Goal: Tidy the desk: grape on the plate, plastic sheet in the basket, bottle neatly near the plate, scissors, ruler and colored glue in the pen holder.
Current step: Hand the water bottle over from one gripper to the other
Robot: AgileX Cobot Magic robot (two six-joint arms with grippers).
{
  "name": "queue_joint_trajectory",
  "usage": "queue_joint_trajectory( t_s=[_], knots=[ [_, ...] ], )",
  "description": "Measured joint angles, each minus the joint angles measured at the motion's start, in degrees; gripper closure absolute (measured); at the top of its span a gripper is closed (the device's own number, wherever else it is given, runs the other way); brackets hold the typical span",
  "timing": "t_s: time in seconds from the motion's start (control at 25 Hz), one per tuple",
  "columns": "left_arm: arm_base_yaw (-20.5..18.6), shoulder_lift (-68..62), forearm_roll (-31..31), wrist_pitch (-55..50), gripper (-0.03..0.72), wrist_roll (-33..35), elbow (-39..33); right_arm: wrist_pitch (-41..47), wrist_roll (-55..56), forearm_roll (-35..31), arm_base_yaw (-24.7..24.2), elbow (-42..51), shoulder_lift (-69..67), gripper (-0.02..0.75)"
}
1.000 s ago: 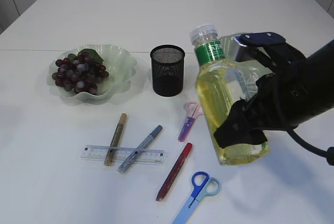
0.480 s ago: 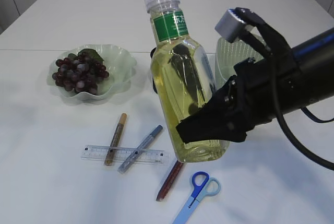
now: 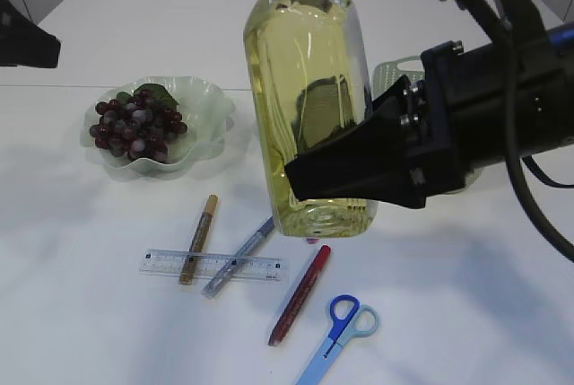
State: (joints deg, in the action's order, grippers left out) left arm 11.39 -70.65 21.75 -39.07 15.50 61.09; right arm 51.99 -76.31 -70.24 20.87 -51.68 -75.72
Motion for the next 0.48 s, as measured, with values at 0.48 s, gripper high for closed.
queue_joint_trajectory(
  t_s=[0.48],
  knots=[
    [0.0,-4.2,21.6,17.8,0.33,17.8,-14.6,4.2,-3.8,-5.4,0.0,0.0,0.0,0.267]
  ],
)
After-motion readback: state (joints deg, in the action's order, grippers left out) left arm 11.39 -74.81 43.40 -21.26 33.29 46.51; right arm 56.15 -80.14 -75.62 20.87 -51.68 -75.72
